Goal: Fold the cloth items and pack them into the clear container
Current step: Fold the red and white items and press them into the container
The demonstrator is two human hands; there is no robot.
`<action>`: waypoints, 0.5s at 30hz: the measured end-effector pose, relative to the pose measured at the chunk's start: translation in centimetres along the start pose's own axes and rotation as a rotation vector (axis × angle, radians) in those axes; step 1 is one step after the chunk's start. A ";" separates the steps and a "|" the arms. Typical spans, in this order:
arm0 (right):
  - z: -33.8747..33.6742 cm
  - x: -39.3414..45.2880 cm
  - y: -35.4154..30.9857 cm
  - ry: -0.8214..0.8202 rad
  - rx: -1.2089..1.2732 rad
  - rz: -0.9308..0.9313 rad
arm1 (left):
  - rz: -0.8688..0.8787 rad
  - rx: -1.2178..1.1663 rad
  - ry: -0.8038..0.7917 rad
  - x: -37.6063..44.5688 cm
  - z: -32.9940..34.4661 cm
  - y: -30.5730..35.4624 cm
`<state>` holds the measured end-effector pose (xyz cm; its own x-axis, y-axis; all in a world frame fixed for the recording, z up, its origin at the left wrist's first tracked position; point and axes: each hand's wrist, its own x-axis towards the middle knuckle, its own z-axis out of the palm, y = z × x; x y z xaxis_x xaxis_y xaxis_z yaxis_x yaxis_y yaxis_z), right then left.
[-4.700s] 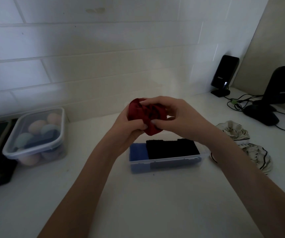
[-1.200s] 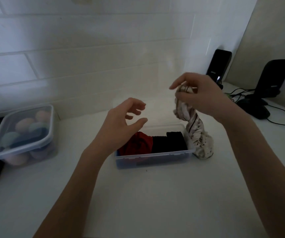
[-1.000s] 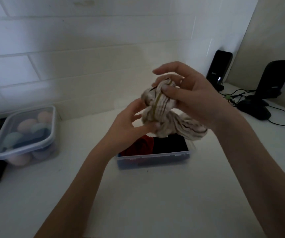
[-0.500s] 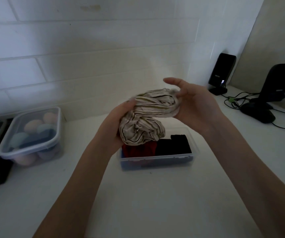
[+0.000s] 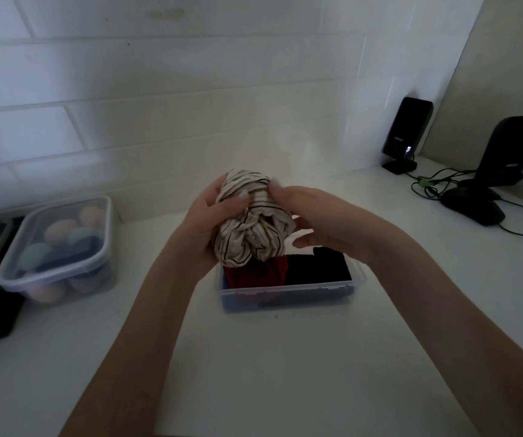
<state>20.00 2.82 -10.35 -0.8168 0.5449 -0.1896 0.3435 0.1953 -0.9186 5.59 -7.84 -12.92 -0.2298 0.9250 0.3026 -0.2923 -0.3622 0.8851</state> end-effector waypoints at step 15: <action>-0.9 0.4 0.4 -0.042 0.237 -0.069 | 0.009 -0.050 -0.010 0.1 -0.4 0.2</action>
<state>20.25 3.82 -10.53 -0.8548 0.5015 -0.1337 0.1724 0.0314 -0.9845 5.18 -7.90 -12.83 -0.2234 0.9227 0.3142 -0.3361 -0.3755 0.8637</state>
